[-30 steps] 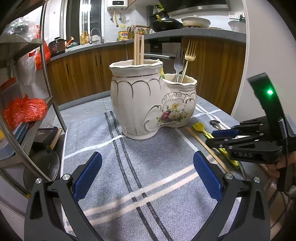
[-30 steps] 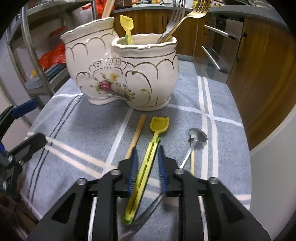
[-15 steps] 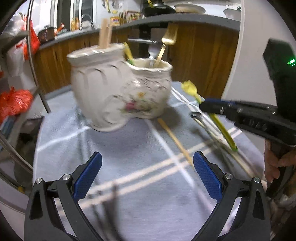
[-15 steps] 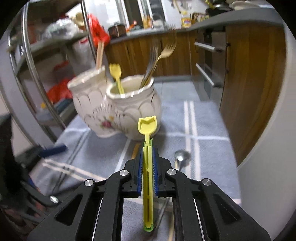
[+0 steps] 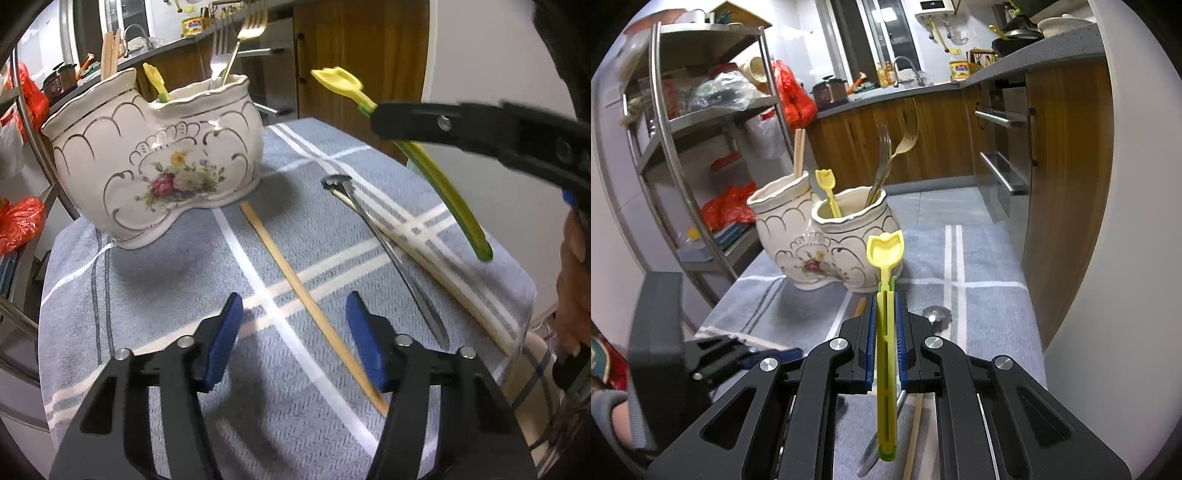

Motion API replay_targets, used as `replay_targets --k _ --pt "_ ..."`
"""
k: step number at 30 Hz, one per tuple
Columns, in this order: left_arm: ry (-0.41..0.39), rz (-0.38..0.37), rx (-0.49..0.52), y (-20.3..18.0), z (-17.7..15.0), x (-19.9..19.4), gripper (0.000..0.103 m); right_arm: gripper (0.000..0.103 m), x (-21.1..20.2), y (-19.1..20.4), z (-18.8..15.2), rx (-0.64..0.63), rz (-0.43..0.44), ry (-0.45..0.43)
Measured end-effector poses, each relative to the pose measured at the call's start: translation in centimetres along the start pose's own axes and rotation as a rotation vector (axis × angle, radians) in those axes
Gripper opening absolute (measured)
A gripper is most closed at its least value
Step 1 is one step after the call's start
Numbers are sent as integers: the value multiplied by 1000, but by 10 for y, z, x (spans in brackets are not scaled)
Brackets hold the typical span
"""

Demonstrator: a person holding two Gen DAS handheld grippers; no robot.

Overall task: Organize utensils
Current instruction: 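Grasp the yellow spatula with the right tool while the left grasps a wooden chopstick, then release chopstick into tall pot with left tool while right releases yellow spatula into short pot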

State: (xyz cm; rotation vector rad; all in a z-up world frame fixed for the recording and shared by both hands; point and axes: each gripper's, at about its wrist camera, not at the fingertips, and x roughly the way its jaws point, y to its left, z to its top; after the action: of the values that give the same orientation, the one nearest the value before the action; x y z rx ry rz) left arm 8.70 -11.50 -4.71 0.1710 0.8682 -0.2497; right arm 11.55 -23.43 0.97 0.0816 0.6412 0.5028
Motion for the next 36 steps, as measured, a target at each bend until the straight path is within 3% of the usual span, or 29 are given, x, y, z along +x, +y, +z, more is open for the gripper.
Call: replay_targets --k 3,5,11,16,19,29,33,36 --pt "16 -11 -20 4 5 4 32 11 -3 0 -1 4 4 -3" --pt "23 -14 -11 6 8 4 11 11 -4 -1 -2 5 5 -4" --pt "40 -80 -23 35 6 2 6 11 -6 2 -3 -1 8 -11" --pt "-17 -99 -46 58 1 -16 6 11 -3 7 -2 -15 15 -4" --pt "-112 -131 -17 66 -7 -38 6 11 0 8 -2 -16 17 -1" --pt "-466 -85 -30 96 -11 -94 6 11 2 20 9 -40 29 -53" --pt "-575 -80 -71 110 0 -112 6 11 5 24 23 -48 34 -92" --pt "-610 -61 -71 119 11 -120 6 11 9 27 37 -54 38 -117"
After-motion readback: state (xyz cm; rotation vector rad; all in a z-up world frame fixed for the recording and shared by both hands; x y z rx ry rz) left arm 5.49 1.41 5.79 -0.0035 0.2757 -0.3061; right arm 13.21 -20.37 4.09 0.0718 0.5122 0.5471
